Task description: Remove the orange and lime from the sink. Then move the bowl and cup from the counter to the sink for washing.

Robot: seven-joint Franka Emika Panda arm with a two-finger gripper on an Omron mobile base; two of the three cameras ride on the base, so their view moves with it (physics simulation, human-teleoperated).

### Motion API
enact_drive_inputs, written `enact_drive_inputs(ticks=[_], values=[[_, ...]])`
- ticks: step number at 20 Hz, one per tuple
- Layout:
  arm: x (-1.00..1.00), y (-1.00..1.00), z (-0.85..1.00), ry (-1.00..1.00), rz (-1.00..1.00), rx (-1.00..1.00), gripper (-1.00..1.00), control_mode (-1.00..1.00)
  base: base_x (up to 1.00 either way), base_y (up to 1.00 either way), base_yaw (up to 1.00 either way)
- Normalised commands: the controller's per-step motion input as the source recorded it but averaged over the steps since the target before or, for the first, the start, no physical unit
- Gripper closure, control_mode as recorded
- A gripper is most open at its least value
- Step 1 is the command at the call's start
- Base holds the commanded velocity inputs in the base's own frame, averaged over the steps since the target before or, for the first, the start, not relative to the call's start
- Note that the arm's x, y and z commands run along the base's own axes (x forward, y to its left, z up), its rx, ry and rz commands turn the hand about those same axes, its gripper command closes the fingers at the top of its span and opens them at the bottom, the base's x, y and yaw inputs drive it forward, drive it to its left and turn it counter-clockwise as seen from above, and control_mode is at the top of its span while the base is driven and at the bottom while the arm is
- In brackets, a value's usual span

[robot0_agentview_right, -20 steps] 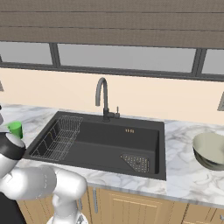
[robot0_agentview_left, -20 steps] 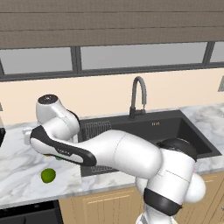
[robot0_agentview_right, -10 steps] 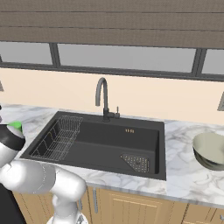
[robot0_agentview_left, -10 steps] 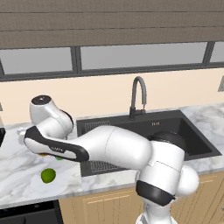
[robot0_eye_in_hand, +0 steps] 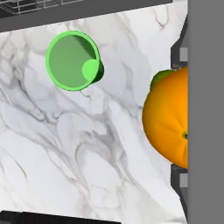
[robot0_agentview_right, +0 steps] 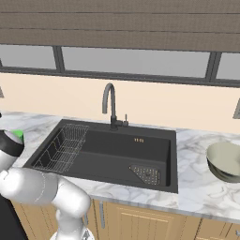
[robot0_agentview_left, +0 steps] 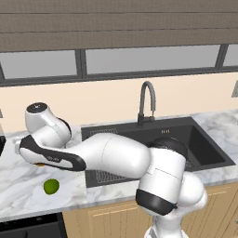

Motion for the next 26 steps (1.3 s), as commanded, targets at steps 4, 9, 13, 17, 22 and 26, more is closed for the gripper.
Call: enact_drive_inputs(ticks=[4,9,13,17,22,26], values=[[0.12,0.08,-0.07,0.00,0.00,-0.03,1.00,-1.00,0.00,0.00,0.00],[0.09,0.04,-0.08,0.00,0.00,-0.02,1.00,-1.00,0.00,0.00,0.00],[0.09,0.07,-0.10,0.00,0.00,0.00,1.00,-1.00,0.00,0.00,0.00],[0.08,0.09,-0.12,0.00,0.00,0.00,1.00,-1.00,0.00,0.00,0.00],[0.07,0.06,-0.13,0.00,0.00,0.00,1.00,-1.00,0.00,0.00,0.00],[0.06,0.01,-0.13,0.00,0.00,0.00,1.00,-1.00,0.00,0.00,0.00]])
